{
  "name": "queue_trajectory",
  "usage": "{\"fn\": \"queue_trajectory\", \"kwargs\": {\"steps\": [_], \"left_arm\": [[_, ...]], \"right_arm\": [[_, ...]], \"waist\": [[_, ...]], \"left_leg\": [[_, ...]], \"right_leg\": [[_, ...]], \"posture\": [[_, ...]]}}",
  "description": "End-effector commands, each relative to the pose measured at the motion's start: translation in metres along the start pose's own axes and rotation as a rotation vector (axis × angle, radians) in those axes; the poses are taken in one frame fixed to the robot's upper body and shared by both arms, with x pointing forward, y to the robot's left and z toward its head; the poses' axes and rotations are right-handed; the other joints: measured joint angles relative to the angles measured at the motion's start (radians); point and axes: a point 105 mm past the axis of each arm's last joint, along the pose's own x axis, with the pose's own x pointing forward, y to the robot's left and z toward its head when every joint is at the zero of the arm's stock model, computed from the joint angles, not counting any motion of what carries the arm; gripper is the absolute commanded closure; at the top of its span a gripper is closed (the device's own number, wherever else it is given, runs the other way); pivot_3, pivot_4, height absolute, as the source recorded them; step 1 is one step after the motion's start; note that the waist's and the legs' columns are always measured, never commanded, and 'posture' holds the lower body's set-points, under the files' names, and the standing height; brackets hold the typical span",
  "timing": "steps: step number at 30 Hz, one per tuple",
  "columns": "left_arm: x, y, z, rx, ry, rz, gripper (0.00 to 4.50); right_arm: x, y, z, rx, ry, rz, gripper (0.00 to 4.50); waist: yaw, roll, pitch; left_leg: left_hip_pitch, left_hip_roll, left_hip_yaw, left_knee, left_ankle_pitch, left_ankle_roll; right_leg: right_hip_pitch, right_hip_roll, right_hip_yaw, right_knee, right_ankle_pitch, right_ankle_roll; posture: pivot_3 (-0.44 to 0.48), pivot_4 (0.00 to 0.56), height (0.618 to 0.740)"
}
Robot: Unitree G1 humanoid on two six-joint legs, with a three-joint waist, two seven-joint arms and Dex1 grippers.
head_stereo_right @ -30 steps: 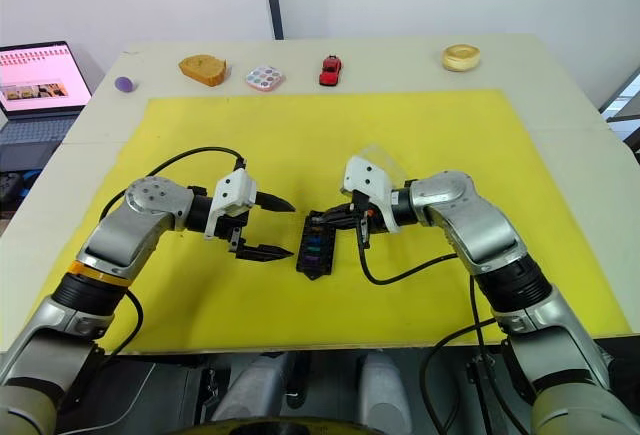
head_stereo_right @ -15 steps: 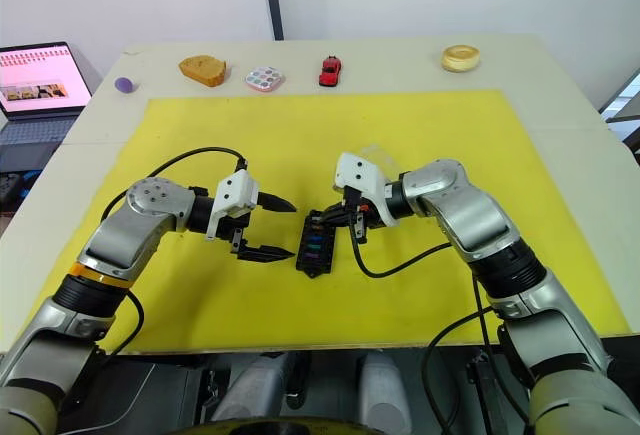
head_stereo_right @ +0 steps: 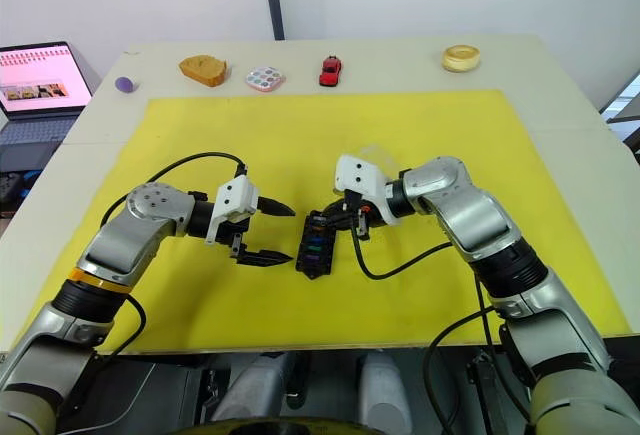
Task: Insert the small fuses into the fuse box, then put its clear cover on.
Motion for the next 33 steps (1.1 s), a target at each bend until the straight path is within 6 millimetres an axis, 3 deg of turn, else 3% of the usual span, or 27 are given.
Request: {"fn": "queue_trajectory", "kwargs": {"steps": [1, 20, 24, 33], "left_arm": [[-0.001, -0.001, 0.006, 0.039, -0.005, 0.0, 0.0], [-0.002, 0.001, 0.004, 0.038, -0.001, 0.006, 0.0], [-0.002, 0.001, 0.004, 0.039, -0.002, 0.007, 0.0], [-0.001, 0.001, 0.004, 0.042, -0.002, 0.01, 0.0]], "right_arm": [[-0.002, 0.003, 0.006, -0.02, -0.009, 0.005, 2.55], [-0.026, 0.002, 0.041, -0.103, -0.095, -0.005, 2.55], [-0.022, 0.005, 0.044, -0.101, -0.115, 0.004, 4.33], [-0.008, 0.003, 0.033, -0.062, -0.109, -0.019, 4.46]], "waist": [[-0.001, 0.0, 0.0], [0.0, 0.0, 0.0], [0.0, 0.0, 0.0], [0.0, 0.0, 0.0]], "left_leg": [[0.0, 0.0, 0.0, 0.0, 0.0, 0.0], [0.0, 0.0, 0.0, 0.0, 0.0, 0.0], [0.0, 0.0, 0.0, 0.0, 0.0, 0.0], [0.0, 0.0, 0.0, 0.0, 0.0, 0.0]], "right_leg": [[0.0, 0.0, 0.0, 0.0, 0.0, 0.0], [0.0, 0.0, 0.0, 0.0, 0.0, 0.0], [0.0, 0.0, 0.0, 0.0, 0.0, 0.0], [0.0, 0.0, 0.0, 0.0, 0.0, 0.0]], "posture": [[0.0, 0.15, 0.74], [0.0, 0.15, 0.74], [0.0, 0.15, 0.74], [0.0, 0.15, 0.74]]}}
